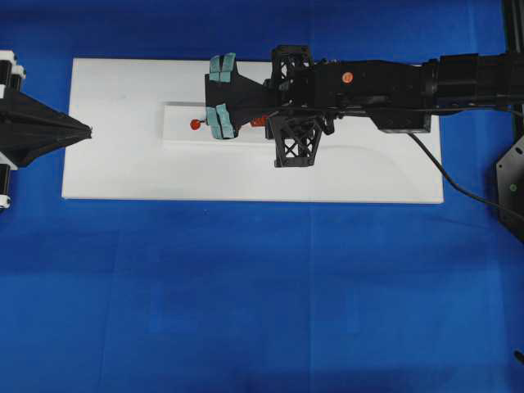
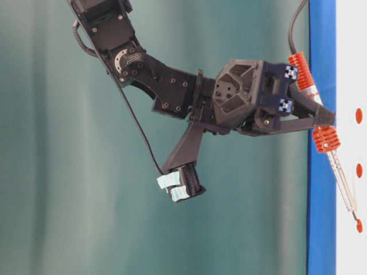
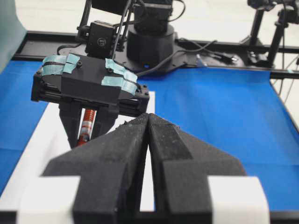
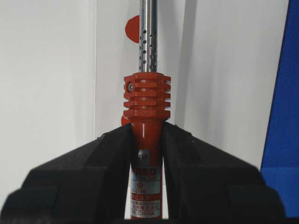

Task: Touch the tip of the soldering iron to the mark.
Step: 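Lower the iron tip with the right gripper onto the middle red dot, then raise the iron with the right gripper away from the strip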

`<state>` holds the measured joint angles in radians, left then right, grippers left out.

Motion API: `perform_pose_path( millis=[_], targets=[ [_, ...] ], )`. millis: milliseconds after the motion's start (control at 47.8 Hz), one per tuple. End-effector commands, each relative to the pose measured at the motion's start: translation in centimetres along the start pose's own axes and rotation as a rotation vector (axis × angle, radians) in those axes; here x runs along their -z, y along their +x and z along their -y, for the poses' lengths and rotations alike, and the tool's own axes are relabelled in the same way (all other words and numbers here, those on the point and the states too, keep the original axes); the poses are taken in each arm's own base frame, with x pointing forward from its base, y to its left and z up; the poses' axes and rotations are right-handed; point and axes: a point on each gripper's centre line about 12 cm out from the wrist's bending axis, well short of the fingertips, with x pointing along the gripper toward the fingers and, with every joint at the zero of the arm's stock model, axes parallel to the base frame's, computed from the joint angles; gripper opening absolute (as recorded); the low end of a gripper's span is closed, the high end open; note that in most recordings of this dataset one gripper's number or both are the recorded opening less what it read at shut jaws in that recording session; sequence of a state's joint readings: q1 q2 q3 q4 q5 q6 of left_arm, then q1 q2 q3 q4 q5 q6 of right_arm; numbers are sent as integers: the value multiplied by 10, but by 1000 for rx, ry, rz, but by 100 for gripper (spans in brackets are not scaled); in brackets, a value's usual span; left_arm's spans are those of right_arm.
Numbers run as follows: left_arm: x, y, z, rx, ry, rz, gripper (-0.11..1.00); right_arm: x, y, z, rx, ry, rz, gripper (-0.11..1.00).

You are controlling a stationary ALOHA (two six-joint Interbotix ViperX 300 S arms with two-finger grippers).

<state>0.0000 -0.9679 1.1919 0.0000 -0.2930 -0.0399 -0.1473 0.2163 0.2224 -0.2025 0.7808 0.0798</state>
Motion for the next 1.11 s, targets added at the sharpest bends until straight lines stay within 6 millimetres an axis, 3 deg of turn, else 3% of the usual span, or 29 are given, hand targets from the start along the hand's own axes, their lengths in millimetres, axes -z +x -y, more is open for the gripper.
perform_pose_path(
  millis=[0,1088],
  targets=[
    [-4,1,0,-1,2,12,0,-11,-12,4,6,3,47,6],
    [-4,2,0,-1,2,11,0,-12,-7,3,0,-4,56,6]
  ],
)
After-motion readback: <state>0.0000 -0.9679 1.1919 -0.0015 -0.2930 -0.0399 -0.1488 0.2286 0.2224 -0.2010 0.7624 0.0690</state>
